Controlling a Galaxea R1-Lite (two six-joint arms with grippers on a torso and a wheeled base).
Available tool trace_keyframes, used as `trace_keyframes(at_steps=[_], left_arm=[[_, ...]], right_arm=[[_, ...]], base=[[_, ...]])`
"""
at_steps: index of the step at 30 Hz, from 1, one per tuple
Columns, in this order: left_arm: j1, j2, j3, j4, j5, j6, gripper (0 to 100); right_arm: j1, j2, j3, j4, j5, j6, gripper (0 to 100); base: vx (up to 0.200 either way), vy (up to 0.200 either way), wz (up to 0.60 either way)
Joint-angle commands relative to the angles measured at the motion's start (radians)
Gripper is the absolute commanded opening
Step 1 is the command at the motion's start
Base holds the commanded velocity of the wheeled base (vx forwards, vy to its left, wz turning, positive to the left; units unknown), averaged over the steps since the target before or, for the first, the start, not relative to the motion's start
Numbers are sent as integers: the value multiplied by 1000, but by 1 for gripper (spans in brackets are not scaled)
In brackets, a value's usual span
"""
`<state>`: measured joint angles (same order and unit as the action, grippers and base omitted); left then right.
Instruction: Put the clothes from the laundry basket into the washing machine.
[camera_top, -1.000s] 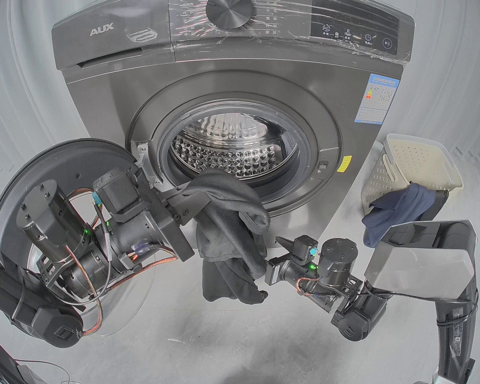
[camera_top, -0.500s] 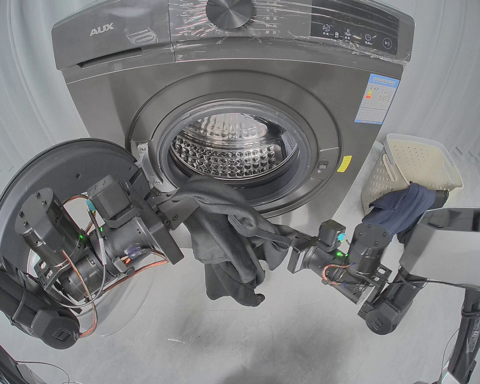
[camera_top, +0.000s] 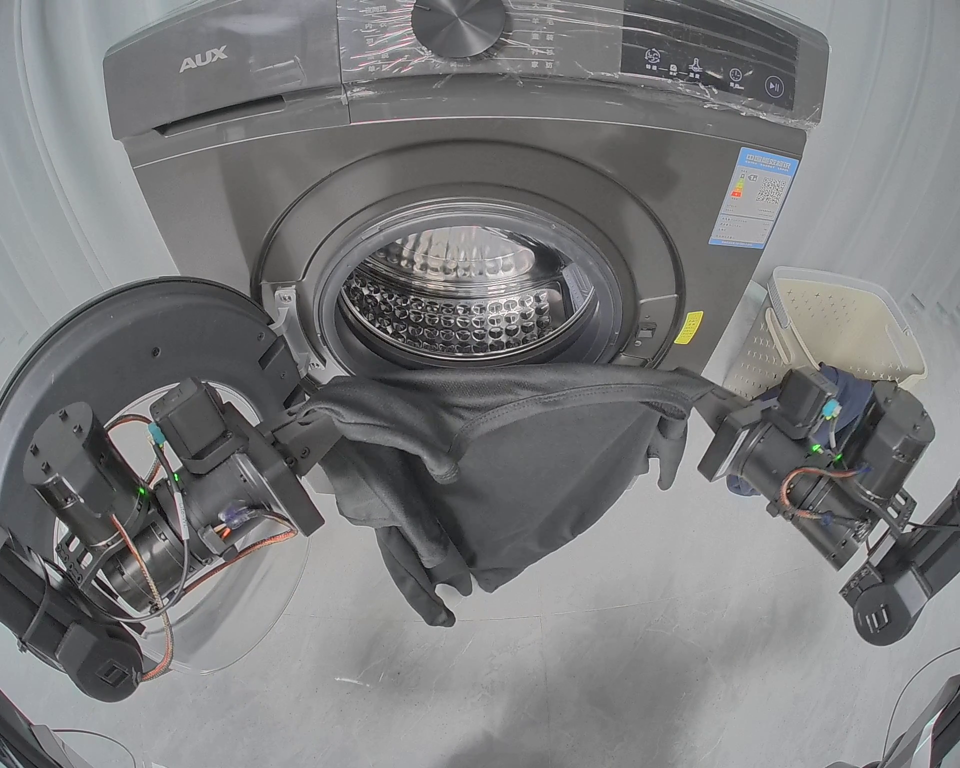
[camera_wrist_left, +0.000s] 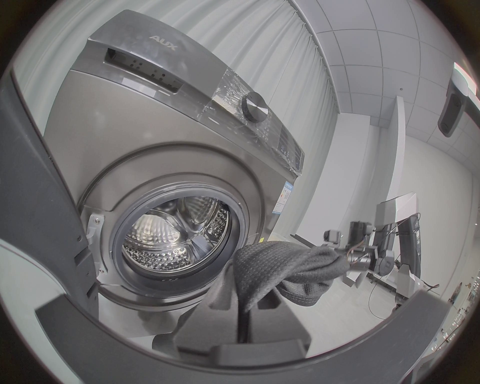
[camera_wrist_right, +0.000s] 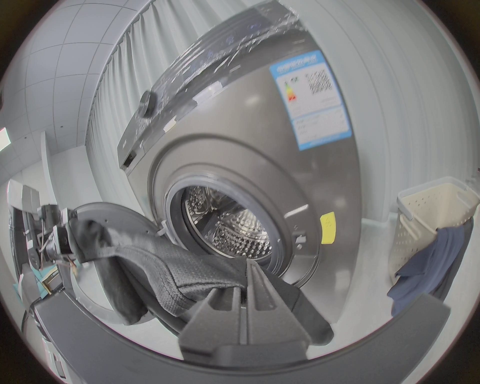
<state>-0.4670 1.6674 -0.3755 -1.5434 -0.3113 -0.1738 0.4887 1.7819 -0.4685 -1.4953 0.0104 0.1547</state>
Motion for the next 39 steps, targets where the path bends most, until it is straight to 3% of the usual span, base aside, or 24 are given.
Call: trace_keyframes(at_steps=[1, 2, 9, 21, 28, 39], left_arm=[[30, 9, 18, -1, 1, -6, 0], [45, 18, 18, -1, 3, 7, 0], [53, 21, 24, -1, 4, 2, 0], [76, 3, -14, -1, 6, -1, 0], [47, 5, -40, -3, 61, -7, 0], [56, -29, -46, -1, 60, -12, 0]], right_arm=[[-22, -99, -15, 13, 3, 2, 0], [-24, -108, -24, 10, 0, 3, 0], [-12, -167, -76, 15, -9, 6, 0], [-24, -177, -59, 15, -9, 3, 0], [-22, -199, -25, 15, -6, -1, 0], [-7, -228, -10, 17, -9, -1, 0]], base=[[0, 0, 0], [0, 0, 0], [0, 0, 0], [0, 0, 0], [0, 0, 0], [0, 0, 0]])
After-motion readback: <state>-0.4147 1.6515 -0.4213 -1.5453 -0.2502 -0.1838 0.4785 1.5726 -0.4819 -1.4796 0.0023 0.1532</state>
